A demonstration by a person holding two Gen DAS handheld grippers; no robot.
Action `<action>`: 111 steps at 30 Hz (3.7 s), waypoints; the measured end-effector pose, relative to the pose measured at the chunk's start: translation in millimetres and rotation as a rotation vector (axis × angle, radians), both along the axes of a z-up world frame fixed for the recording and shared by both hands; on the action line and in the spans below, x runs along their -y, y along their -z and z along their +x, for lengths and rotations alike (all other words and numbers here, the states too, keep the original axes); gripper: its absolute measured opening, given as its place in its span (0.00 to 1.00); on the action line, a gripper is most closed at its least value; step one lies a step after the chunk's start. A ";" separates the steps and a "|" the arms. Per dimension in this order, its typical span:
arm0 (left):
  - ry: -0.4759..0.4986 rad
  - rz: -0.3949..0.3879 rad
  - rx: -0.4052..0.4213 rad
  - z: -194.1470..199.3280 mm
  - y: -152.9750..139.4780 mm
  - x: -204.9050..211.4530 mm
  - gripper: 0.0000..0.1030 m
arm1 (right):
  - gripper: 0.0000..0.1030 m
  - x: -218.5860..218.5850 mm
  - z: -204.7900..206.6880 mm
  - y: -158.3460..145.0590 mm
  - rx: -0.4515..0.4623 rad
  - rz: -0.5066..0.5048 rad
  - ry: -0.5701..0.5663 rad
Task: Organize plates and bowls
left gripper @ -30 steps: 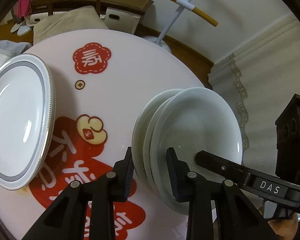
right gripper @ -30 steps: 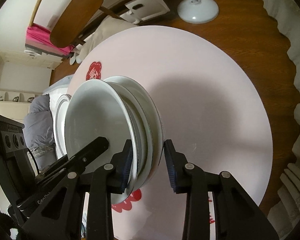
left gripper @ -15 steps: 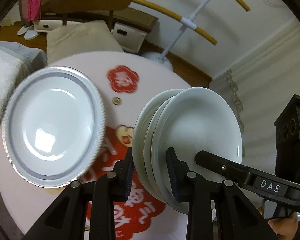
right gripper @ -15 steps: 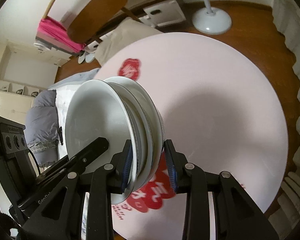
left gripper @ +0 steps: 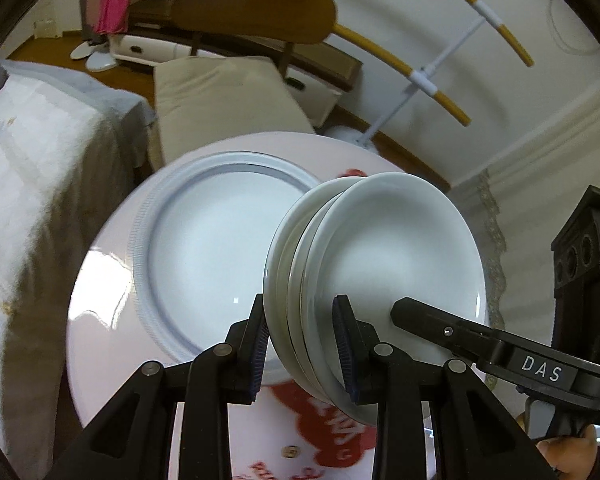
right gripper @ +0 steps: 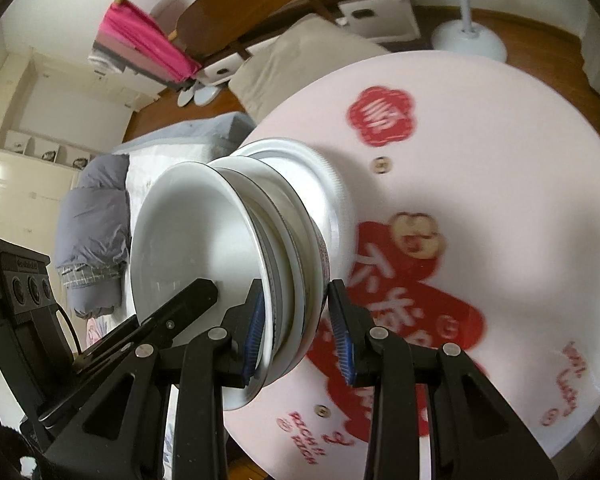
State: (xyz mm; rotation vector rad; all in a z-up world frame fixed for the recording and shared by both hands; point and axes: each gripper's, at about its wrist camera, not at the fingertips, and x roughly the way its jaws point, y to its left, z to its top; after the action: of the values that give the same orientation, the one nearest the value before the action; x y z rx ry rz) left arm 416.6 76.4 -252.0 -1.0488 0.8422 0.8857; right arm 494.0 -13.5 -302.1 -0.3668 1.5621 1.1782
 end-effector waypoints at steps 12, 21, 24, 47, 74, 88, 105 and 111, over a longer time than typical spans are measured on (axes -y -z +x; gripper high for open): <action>-0.002 -0.048 -0.019 -25.9 6.0 -29.1 0.26 | 0.31 -32.4 -26.5 24.0 -0.001 -0.046 -0.008; 0.014 -0.075 -0.026 -15.9 20.0 -51.1 0.26 | 0.31 -35.9 -24.5 30.9 -0.001 -0.066 0.007; 0.017 -0.080 -0.029 -14.0 21.9 -49.3 0.26 | 0.31 -33.0 -22.3 31.7 -0.004 -0.071 0.011; 0.043 -0.078 -0.001 -43.2 28.2 -58.0 0.62 | 0.62 -12.4 -31.7 9.8 0.061 -0.061 0.121; 0.333 0.271 -0.075 -106.1 -62.1 158.4 0.75 | 0.74 204.4 -126.3 -82.8 0.246 0.079 0.343; 0.641 0.388 -0.008 -136.0 -101.5 160.2 0.85 | 0.92 242.1 -197.5 -108.3 0.358 0.093 0.633; 1.021 0.511 0.212 -201.7 -93.5 66.4 0.91 | 0.99 179.4 -320.6 -108.7 0.682 0.075 0.972; 1.042 0.635 0.302 -221.9 -64.4 80.1 0.96 | 1.00 199.8 -354.0 -88.2 0.809 0.115 1.085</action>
State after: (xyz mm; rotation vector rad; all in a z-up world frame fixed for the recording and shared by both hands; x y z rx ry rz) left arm 194.7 -3.7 -187.6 -0.0946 0.6481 0.0587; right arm 140.0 -213.3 -213.8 0.1091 0.7376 0.1858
